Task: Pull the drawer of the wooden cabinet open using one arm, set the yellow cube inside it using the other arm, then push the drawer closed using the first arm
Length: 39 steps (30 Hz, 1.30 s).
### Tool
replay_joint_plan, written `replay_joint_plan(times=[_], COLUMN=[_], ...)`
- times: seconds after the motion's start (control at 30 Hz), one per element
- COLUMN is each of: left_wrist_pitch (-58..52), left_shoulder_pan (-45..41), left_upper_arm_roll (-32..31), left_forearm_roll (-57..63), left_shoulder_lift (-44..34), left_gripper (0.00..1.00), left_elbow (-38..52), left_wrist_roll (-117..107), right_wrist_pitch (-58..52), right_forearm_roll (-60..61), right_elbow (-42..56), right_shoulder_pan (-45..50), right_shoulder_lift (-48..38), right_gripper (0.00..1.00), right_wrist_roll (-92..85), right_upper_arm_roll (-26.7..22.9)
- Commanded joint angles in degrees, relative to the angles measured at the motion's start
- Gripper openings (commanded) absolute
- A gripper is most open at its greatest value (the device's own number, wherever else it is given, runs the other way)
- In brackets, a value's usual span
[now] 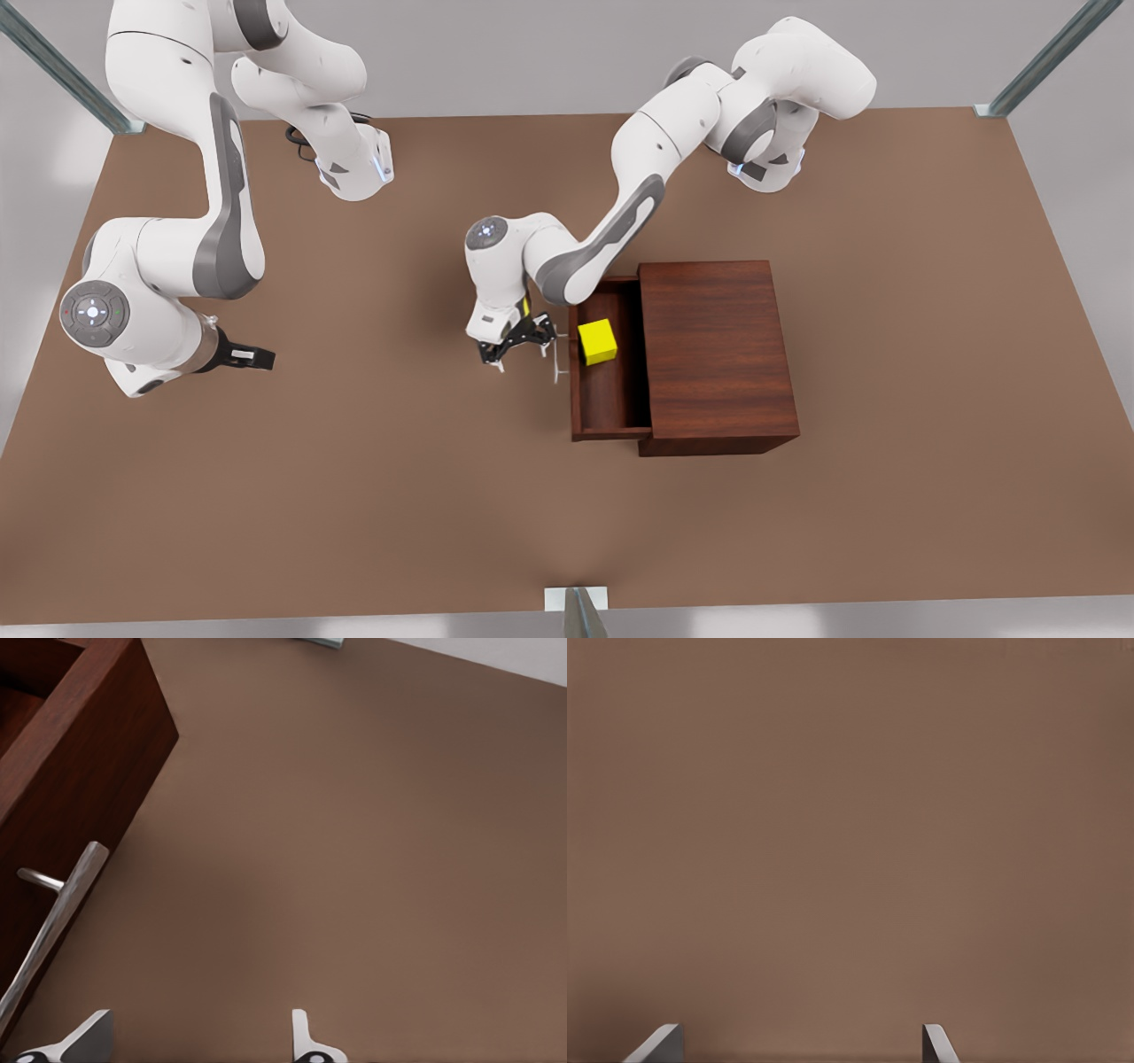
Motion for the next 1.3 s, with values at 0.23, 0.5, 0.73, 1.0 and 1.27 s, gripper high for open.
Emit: replay_joint_plan(times=[0.23, 0.5, 0.73, 1.0, 1.27], left_wrist_pitch=[-5.1, -6.2, -6.0, -6.0, -4.1], left_shoulder_pan=[2.2, 4.3, 7.9, 10.7, 10.1], left_upper_arm_roll=[-0.1, -0.4, -0.4, -0.4, -0.6], left_forearm_roll=[-0.2, -0.5, -0.8, -0.7, -0.7], left_shoulder_lift=[-1.5, -4.0, -4.1, -5.4, -9.2], left_gripper=[1.0, 1.0, 1.0, 1.0, 1.0], left_elbow=[-1.3, -4.0, -4.0, -6.8, -13.5], left_wrist_roll=[5.3, 7.7, 11.0, 11.9, 11.1], right_wrist_pitch=[0.0, 0.0, -1.3, -1.3, -1.3], right_forearm_roll=[0.1, 0.0, 0.2, 0.1, 0.1], right_elbow=[0.0, 0.0, 0.5, 0.6, 0.6], right_shoulder_pan=[0.0, 0.1, 0.2, 0.4, 0.4], right_shoulder_lift=[0.0, 0.0, 0.0, 0.1, 0.1], right_gripper=[1.0, 1.0, 1.0, 1.0, 1.0], right_wrist_roll=[-3.0, -2.6, -2.3, -2.2, -2.2], right_upper_arm_roll=[0.0, 0.1, -0.1, -0.1, -0.1])
